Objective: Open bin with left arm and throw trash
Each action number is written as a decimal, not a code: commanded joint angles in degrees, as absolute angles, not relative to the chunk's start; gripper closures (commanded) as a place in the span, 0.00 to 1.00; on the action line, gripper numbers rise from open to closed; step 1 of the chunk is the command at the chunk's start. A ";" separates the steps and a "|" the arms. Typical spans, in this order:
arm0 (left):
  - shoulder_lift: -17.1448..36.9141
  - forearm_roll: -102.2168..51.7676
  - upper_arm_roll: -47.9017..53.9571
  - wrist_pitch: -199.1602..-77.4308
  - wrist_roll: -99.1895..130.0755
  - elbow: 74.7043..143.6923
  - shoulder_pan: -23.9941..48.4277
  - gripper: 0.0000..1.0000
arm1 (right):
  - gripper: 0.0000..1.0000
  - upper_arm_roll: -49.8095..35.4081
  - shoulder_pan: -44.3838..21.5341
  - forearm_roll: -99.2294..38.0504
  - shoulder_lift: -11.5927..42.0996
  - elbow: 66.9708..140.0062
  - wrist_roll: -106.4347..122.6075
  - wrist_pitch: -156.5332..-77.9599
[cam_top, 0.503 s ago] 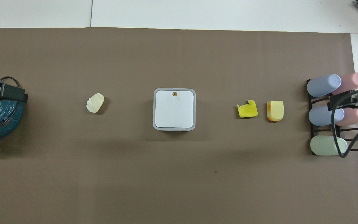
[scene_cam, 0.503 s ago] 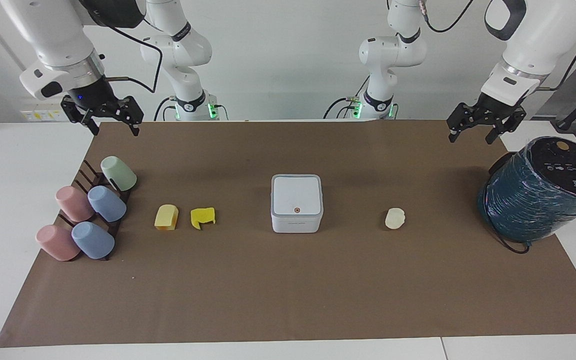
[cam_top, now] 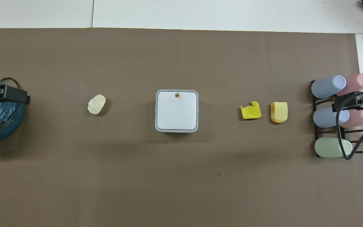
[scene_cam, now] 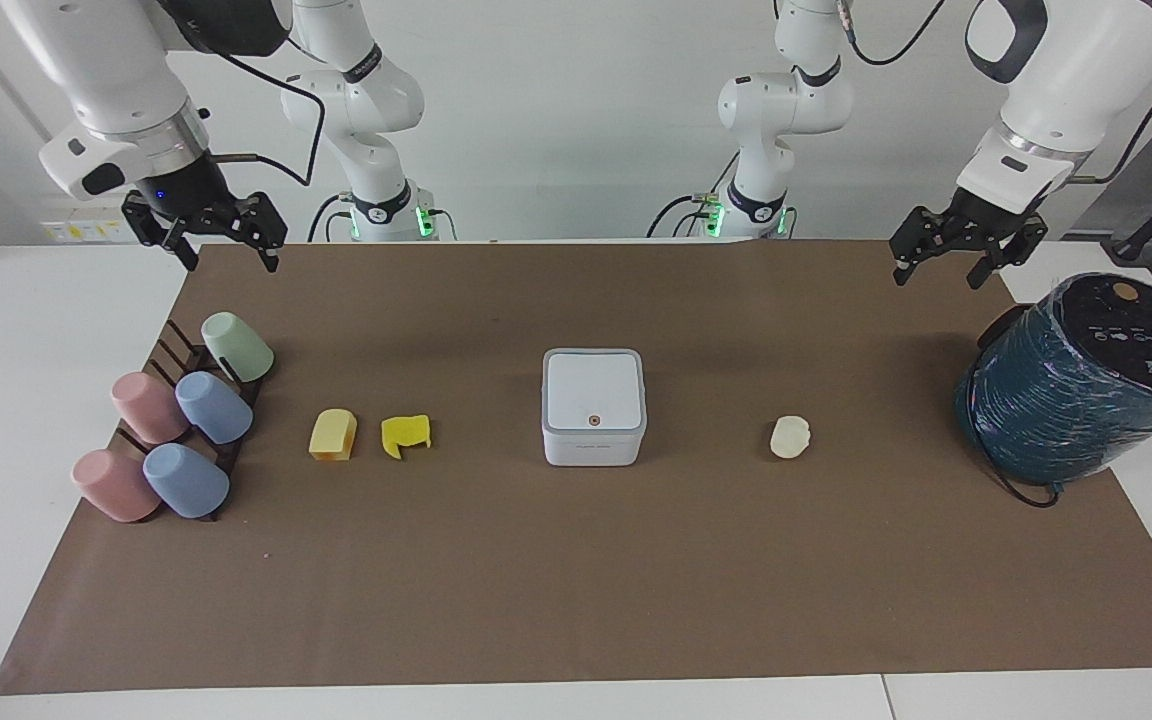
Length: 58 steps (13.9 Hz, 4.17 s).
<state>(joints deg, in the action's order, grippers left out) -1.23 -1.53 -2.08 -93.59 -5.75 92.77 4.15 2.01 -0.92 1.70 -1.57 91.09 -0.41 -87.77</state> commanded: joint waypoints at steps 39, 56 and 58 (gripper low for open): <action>18.89 -0.88 -1.41 -140.44 18.01 100.63 38.05 1.00 | 0.00 1.85 -1.50 0.35 13.36 121.37 5.89 -137.55; 6.43 -0.70 -2.11 -104.08 18.19 101.33 37.01 1.00 | 1.00 -10.09 -2.11 -3.87 7.82 103.73 -18.59 -117.07; 4.32 -0.70 -2.11 -102.05 17.32 102.82 34.12 1.00 | 1.00 -14.66 -2.11 -7.88 8.96 101.78 -29.56 -118.90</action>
